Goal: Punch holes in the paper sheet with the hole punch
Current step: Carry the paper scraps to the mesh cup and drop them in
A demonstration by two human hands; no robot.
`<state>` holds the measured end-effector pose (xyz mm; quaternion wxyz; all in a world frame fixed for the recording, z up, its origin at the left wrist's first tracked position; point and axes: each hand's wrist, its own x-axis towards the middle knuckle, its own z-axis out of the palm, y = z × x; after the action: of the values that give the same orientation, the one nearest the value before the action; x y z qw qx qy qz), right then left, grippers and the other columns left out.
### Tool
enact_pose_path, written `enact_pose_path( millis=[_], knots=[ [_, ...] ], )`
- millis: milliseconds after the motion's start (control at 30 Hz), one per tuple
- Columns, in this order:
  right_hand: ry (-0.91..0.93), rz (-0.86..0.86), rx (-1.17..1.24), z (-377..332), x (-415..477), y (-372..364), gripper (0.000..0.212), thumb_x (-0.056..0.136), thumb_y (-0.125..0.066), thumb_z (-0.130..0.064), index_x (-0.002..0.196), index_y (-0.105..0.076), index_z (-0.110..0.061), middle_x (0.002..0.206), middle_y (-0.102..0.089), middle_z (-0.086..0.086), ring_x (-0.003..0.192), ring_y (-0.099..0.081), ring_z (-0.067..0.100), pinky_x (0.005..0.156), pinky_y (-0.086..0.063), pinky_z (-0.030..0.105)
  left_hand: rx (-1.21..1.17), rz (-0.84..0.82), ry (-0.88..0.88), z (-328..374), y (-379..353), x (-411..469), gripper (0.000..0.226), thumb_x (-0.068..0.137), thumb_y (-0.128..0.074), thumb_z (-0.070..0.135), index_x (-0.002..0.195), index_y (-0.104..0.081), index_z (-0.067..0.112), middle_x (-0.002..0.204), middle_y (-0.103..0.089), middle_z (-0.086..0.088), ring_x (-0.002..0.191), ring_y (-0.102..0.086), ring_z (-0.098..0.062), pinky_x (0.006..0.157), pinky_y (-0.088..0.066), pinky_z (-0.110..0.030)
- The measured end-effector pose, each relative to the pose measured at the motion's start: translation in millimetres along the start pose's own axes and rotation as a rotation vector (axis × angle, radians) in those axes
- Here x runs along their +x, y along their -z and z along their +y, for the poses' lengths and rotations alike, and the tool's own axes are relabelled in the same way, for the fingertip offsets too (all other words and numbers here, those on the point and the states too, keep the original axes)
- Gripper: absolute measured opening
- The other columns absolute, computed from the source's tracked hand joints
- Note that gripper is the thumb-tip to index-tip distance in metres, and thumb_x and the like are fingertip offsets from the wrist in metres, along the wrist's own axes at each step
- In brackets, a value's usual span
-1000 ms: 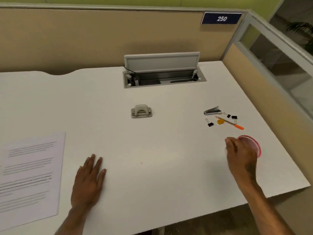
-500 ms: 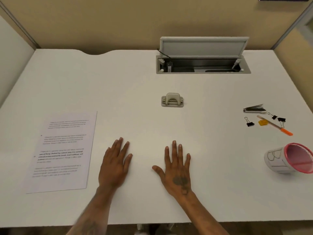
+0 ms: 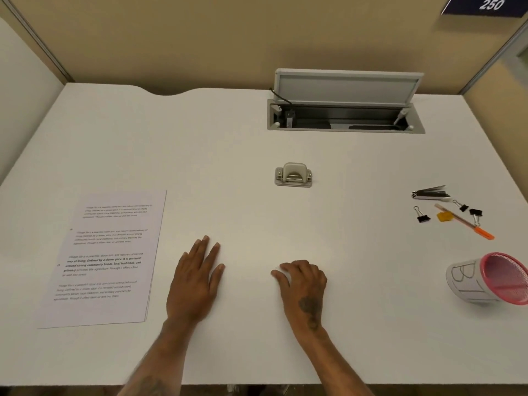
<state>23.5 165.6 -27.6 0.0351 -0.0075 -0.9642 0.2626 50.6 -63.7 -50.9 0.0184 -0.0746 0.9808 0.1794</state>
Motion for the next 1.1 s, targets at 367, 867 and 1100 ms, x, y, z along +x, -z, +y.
enact_pose_path(
  millis=[367,867,1100],
  knots=[
    [-0.162,-0.092,0.005,-21,9,1,0.005,0.087,-0.070,-0.023,0.083,-0.072,-0.022,0.088,-0.066,-0.005,0.086,-0.057,0.020,0.082,-0.040,0.032,-0.012,0.009,0.003,1,0,0,0.055,0.100,-0.025,0.051,0.152,-0.026,0.035,0.163,-0.011,0.014,0.149,-0.003,-0.001,0.120,0.003,-0.022],
    [-0.340,-0.330,0.226,-17,21,24,0.028,0.085,-0.045,0.003,0.083,-0.060,-0.020,0.092,-0.061,-0.004,0.090,-0.055,0.018,0.072,-0.043,0.025,-0.006,-0.008,0.003,2,2,0,0.057,0.099,-0.022,0.052,0.153,-0.024,0.035,0.162,-0.007,0.016,0.149,-0.001,-0.001,0.121,0.000,-0.025],
    [-0.677,-0.223,1.075,29,32,97,0.015,0.094,-0.058,-0.002,0.085,-0.069,-0.006,0.080,-0.069,0.002,0.076,-0.063,0.013,0.072,-0.053,0.025,-0.024,-0.015,-0.004,2,2,0,0.061,0.097,-0.017,0.055,0.153,-0.025,0.033,0.163,-0.008,0.014,0.150,-0.002,-0.002,0.123,-0.006,-0.032]
  ],
)
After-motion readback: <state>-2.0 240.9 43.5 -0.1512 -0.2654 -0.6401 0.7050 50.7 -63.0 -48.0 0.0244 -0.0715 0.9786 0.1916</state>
